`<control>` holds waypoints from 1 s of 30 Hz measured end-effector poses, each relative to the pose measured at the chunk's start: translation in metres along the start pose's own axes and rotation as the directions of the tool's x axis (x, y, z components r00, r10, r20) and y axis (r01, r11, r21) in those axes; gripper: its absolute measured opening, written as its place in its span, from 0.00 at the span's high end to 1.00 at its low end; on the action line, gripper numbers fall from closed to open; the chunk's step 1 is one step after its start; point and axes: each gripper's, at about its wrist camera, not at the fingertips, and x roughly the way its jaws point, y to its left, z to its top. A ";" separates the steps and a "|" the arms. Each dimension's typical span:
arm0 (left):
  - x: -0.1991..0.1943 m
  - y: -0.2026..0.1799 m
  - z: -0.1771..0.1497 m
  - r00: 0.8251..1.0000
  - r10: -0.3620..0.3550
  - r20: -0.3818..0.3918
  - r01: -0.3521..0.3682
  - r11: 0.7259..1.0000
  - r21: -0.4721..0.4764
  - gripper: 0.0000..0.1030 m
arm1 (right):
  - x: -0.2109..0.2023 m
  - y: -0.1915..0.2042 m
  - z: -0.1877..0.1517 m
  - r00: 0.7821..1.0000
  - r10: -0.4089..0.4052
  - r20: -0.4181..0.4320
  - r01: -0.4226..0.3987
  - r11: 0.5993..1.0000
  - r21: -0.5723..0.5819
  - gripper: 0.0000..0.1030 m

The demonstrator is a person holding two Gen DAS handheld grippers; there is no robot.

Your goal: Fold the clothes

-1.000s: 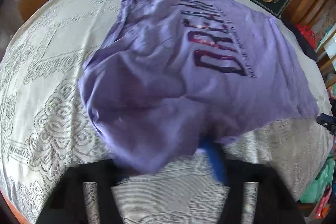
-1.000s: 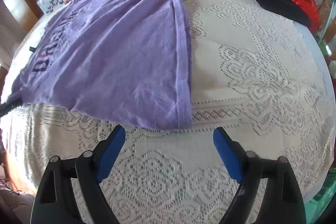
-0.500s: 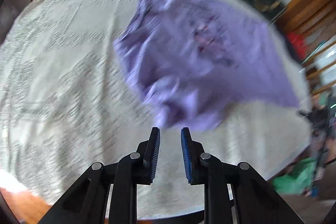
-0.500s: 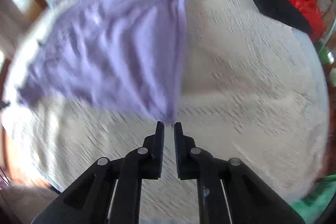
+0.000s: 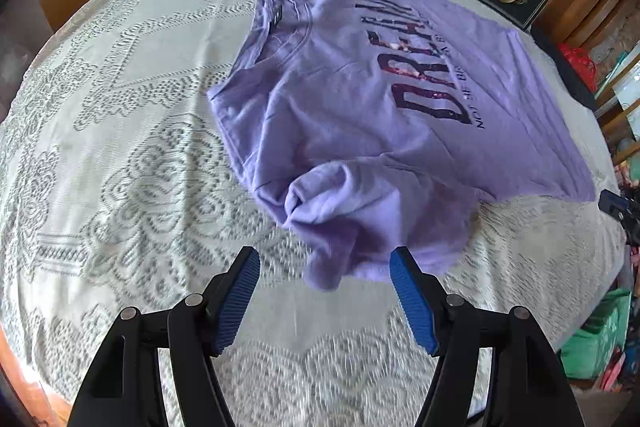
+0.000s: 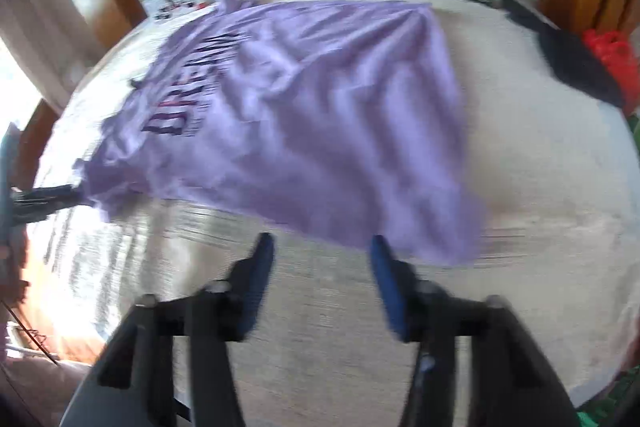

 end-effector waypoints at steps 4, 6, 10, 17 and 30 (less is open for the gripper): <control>0.011 0.002 -0.003 0.999 -0.027 -0.025 0.027 1.000 -0.005 0.59 | 0.020 0.061 0.005 0.996 0.086 -0.002 -0.086 0.995 -0.040 0.48; 0.011 0.003 -0.004 0.998 -0.052 -0.024 0.052 0.999 0.001 0.69 | 0.032 0.092 0.006 0.991 0.132 -0.014 -0.133 0.989 -0.061 0.49; 0.012 0.002 -0.006 0.992 -0.121 -0.030 0.122 0.992 0.021 0.81 | 0.060 0.149 0.005 0.977 0.207 -0.055 -0.211 0.974 -0.086 0.49; -0.002 -0.003 -0.013 0.984 -0.179 -0.020 0.180 0.982 0.061 0.85 | 0.096 0.202 0.006 0.975 0.210 -0.079 -0.218 0.968 -0.123 0.90; -0.030 0.023 -0.043 0.988 -0.139 -0.068 0.143 0.988 0.064 0.74 | 0.051 0.159 -0.026 0.962 0.183 -0.201 -0.205 0.974 -0.094 0.72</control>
